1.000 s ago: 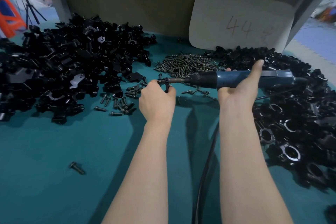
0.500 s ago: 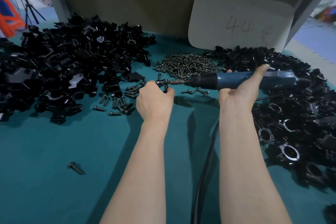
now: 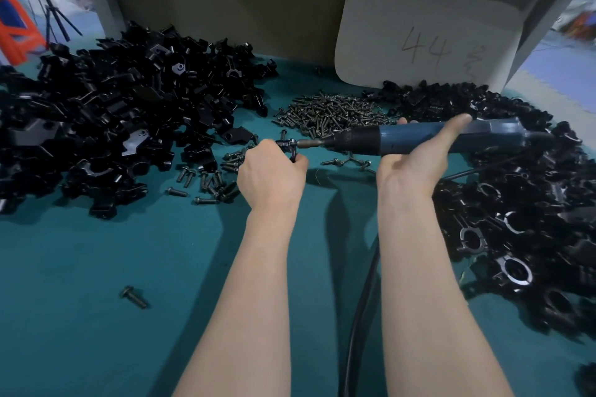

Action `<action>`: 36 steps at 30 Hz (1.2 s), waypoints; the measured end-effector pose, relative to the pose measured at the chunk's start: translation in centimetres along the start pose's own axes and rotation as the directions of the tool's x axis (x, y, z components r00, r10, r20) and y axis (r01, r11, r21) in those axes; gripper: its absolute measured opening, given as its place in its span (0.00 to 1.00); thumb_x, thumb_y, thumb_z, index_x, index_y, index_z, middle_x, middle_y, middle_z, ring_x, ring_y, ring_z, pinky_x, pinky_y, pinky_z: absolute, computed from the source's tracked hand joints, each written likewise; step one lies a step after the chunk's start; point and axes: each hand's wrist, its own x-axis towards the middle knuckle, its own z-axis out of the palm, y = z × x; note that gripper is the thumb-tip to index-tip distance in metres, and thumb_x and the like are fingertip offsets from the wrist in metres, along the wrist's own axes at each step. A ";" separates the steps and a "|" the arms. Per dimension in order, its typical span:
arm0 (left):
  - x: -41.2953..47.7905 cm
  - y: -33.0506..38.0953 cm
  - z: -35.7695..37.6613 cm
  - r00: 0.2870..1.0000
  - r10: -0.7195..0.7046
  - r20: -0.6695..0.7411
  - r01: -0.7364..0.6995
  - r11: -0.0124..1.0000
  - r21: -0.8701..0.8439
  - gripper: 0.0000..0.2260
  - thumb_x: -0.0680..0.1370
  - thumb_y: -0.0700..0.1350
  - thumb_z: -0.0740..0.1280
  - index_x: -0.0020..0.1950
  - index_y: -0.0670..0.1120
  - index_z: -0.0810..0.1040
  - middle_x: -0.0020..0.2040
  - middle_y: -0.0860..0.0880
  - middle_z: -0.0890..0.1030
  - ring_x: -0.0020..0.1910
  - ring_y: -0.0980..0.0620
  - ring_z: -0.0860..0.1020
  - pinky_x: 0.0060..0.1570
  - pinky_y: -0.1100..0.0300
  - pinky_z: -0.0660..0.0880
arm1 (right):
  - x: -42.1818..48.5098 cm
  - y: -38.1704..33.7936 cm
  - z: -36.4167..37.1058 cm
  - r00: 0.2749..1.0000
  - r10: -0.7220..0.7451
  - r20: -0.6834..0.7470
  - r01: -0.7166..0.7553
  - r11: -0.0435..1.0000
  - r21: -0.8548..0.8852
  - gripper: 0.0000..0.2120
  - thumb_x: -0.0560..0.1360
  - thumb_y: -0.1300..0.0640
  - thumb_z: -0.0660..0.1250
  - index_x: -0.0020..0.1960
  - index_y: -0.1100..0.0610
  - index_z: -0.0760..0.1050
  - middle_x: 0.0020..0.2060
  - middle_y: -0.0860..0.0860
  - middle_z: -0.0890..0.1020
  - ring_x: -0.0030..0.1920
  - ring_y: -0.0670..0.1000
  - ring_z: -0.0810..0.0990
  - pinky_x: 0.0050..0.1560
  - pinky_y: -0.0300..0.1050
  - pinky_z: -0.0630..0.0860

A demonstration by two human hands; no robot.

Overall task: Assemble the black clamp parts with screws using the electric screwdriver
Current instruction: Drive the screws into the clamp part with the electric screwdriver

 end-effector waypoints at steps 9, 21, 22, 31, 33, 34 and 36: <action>0.2 -0.2 -0.2 1.000 -0.022 0.015 0.022 1.000 0.005 0.11 0.75 0.51 0.69 0.47 0.43 0.77 0.32 0.50 0.73 0.36 0.45 0.75 0.33 0.58 0.67 | 0.9 0.4 0.3 0.998 0.005 0.061 -0.015 0.985 0.172 0.24 0.78 0.45 0.62 0.68 0.57 0.62 0.50 0.53 0.75 0.42 0.48 0.80 0.37 0.37 0.77; 0.1 0.0 0.0 1.000 -0.011 0.008 0.011 1.000 0.019 0.11 0.75 0.52 0.69 0.46 0.44 0.77 0.31 0.51 0.71 0.35 0.46 0.75 0.28 0.59 0.63 | 1.0 0.6 0.3 0.999 0.000 0.055 -0.008 0.988 0.156 0.24 0.78 0.45 0.62 0.67 0.56 0.62 0.50 0.53 0.75 0.42 0.48 0.80 0.37 0.37 0.77; 0.1 0.0 0.0 1.000 -0.010 0.009 0.010 1.000 0.019 0.11 0.75 0.52 0.69 0.46 0.44 0.76 0.31 0.50 0.72 0.35 0.46 0.75 0.29 0.59 0.64 | 1.0 0.6 0.3 0.999 0.000 0.055 -0.008 0.988 0.157 0.24 0.78 0.45 0.62 0.68 0.57 0.62 0.50 0.53 0.75 0.42 0.48 0.80 0.36 0.37 0.77; -0.1 0.1 0.1 1.000 0.005 0.004 -0.005 1.000 0.005 0.10 0.74 0.51 0.69 0.46 0.44 0.77 0.36 0.48 0.77 0.38 0.44 0.77 0.34 0.58 0.70 | 1.1 0.7 0.3 0.998 0.000 0.065 -0.010 0.987 0.158 0.26 0.78 0.44 0.62 0.69 0.57 0.61 0.51 0.54 0.75 0.44 0.50 0.80 0.40 0.39 0.78; -0.1 0.1 0.1 1.000 0.007 0.003 -0.007 1.000 0.004 0.10 0.74 0.51 0.69 0.46 0.44 0.77 0.36 0.48 0.76 0.37 0.45 0.77 0.34 0.58 0.69 | 1.0 0.7 0.3 0.998 -0.003 0.062 -0.008 0.985 0.170 0.26 0.78 0.45 0.63 0.69 0.58 0.61 0.49 0.53 0.75 0.41 0.49 0.80 0.37 0.38 0.78; -0.1 0.1 0.1 1.000 0.008 0.004 -0.008 1.000 0.004 0.11 0.74 0.51 0.69 0.46 0.44 0.78 0.36 0.48 0.76 0.37 0.45 0.77 0.34 0.58 0.69 | 1.0 0.8 0.2 0.998 -0.004 0.061 -0.007 0.985 0.172 0.26 0.78 0.45 0.63 0.69 0.58 0.61 0.49 0.53 0.75 0.40 0.48 0.80 0.37 0.37 0.78; -0.1 0.1 0.1 1.000 0.007 0.007 -0.007 1.000 0.006 0.11 0.74 0.52 0.69 0.47 0.44 0.78 0.36 0.48 0.77 0.37 0.44 0.77 0.34 0.58 0.69 | 1.1 0.8 0.2 0.998 -0.006 0.064 -0.005 0.986 0.166 0.26 0.78 0.45 0.63 0.69 0.58 0.62 0.48 0.53 0.75 0.40 0.48 0.80 0.36 0.37 0.78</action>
